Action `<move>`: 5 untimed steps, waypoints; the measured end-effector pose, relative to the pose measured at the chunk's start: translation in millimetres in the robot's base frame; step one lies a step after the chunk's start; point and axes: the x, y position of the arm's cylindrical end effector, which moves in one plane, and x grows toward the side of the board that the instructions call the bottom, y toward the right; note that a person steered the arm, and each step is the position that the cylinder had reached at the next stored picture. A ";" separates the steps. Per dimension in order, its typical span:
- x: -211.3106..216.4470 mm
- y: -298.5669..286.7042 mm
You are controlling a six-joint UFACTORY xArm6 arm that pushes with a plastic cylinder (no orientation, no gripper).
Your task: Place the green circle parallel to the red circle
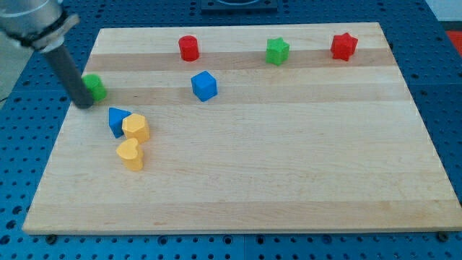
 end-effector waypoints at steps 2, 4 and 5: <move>-63.2 40.4; -64.7 115.0; -25.7 187.2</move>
